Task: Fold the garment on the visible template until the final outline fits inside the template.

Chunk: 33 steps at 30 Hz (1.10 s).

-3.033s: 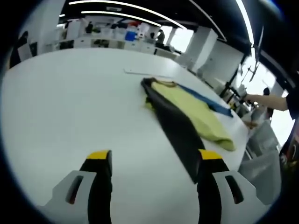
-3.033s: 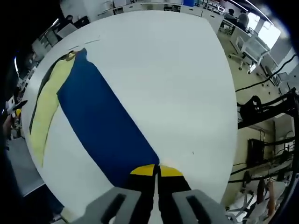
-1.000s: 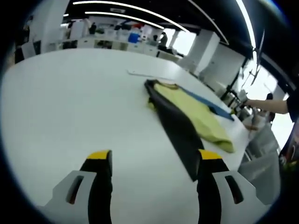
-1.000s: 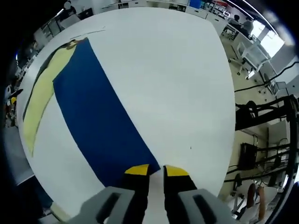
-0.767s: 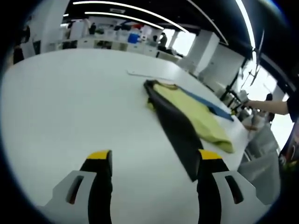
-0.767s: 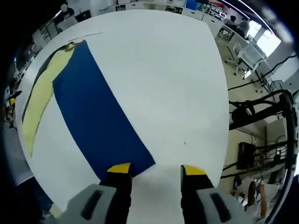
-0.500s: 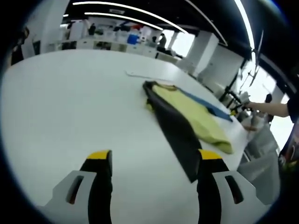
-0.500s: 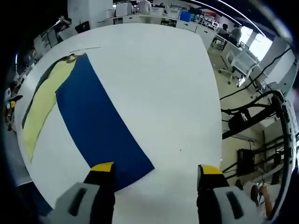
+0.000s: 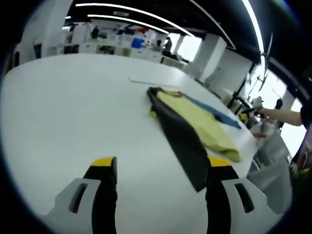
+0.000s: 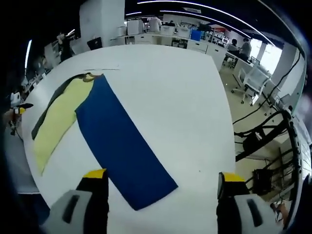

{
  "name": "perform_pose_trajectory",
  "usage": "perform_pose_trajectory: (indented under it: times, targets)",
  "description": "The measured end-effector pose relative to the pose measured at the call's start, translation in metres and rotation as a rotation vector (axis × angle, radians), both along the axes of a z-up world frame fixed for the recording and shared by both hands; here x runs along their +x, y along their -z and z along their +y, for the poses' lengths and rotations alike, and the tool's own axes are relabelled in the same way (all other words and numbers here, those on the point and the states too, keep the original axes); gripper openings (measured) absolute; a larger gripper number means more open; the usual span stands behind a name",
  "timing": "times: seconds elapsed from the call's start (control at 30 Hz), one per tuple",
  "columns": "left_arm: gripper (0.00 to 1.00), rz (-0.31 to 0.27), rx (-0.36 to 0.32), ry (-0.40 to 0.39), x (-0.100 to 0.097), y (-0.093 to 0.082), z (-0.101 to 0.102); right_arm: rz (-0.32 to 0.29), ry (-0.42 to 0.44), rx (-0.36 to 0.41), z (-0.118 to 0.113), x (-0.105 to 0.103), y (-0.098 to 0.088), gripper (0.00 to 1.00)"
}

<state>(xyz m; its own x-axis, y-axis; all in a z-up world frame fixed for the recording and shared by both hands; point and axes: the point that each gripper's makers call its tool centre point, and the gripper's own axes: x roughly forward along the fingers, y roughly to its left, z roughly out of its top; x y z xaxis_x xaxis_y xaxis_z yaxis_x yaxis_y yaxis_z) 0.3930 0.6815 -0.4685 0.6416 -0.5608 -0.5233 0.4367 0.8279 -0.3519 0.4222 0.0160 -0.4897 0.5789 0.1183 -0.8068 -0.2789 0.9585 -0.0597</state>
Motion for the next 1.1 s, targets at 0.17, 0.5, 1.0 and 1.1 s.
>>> perform_pose_trajectory:
  times: [0.17, 0.5, 1.0, 1.1]
  targets:
    - [0.7, -0.011, -0.011, -0.001, 0.0, -0.002, 0.0, -0.052, -0.045, 0.049, 0.019, 0.0, -0.011, 0.99]
    - [0.7, -0.012, -0.037, 0.007, -0.01, -0.001, -0.013, -0.114, -0.146, 0.109, 0.065, -0.008, -0.035, 0.99]
    - [0.73, -0.065, -0.063, 0.098, -0.021, -0.018, -0.026, -0.174, -0.261, 0.192, 0.14, -0.036, -0.066, 0.99]
    - [0.74, -0.085, -0.044, 0.166, -0.027, -0.019, -0.033, -0.173, -0.275, 0.197, 0.149, -0.044, -0.071, 0.99]
